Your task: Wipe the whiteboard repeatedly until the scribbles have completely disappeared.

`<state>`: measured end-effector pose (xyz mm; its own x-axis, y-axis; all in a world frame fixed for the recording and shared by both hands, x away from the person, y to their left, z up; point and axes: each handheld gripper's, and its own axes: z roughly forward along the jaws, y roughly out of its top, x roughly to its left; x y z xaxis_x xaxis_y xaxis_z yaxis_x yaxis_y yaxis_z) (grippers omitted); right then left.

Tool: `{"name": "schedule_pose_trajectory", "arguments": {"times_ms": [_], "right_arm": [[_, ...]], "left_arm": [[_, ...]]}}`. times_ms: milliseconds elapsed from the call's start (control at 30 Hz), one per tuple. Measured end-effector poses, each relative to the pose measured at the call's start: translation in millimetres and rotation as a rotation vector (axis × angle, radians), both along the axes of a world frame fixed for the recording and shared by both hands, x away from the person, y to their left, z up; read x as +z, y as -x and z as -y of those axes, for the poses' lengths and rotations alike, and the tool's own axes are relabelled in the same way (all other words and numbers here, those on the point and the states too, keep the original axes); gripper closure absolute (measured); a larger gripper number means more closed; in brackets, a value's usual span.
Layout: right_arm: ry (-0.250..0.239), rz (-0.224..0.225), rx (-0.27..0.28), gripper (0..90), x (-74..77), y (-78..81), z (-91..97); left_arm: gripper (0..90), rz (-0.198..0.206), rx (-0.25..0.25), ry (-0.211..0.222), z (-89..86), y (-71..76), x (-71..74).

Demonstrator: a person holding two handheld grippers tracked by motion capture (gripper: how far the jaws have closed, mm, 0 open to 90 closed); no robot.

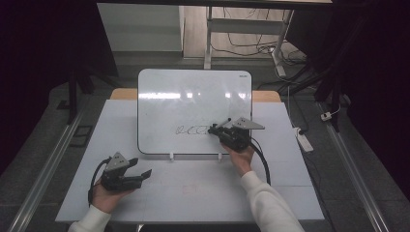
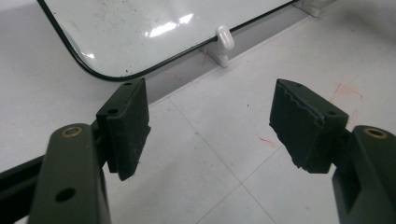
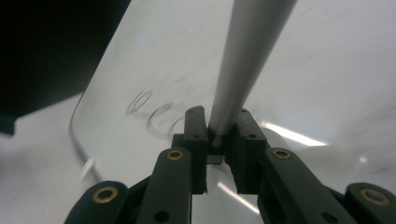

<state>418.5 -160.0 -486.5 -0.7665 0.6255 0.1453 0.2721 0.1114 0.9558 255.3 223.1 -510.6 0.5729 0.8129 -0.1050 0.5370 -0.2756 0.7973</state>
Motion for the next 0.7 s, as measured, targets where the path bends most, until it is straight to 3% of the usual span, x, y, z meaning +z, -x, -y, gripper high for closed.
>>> {"name": "schedule_pose_trajectory", "arguments": {"times_ms": [133, 200, 233, 300, 333, 433, 500, 633, 700], "right_arm": [[-0.05, -0.001, -0.027, 78.1, 4.5, -7.8, 4.2], [-0.035, -0.006, -0.001, 78.1, 0.9, -5.3, -2.4], [0.009, -0.012, 0.049, 78.1, -3.5, 0.2, -13.1], [0.044, -0.006, 0.069, 78.1, -3.8, 2.8, -18.0], [0.046, -0.006, 0.067, 78.1, -2.2, 1.1, -16.0], [-0.023, -0.006, -0.008, 78.0, 4.8, -7.7, -0.6], [-0.036, -0.009, -0.019, 78.1, 5.7, -8.5, 0.6], [0.049, -0.026, 0.083, 78.1, -6.5, 5.4, -22.0], [0.058, -0.018, 0.081, 78.0, -5.0, 4.6, -21.4]], "left_arm": [[29.7, -0.003, -0.001, -0.004, 1.0, -1.2, -0.6], [29.7, -0.005, -0.001, -0.004, 1.0, -1.6, -0.7], [29.7, -0.005, 0.001, -0.004, 0.9, -1.7, -0.7], [29.7, -0.003, -0.001, -0.006, 1.2, -1.0, -0.5], [29.7, -0.003, -0.001, -0.006, 1.2, -1.0, -0.5], [29.7, -0.001, -0.002, -0.005, 1.4, -0.5, -0.2], [29.7, -0.004, -0.004, -0.005, 1.5, -1.6, -0.7], [29.7, -0.003, -0.005, -0.004, 1.2, -1.6, -0.5], [29.7, 0.0, -0.004, -0.005, 0.9, -0.4, 0.0]]}}
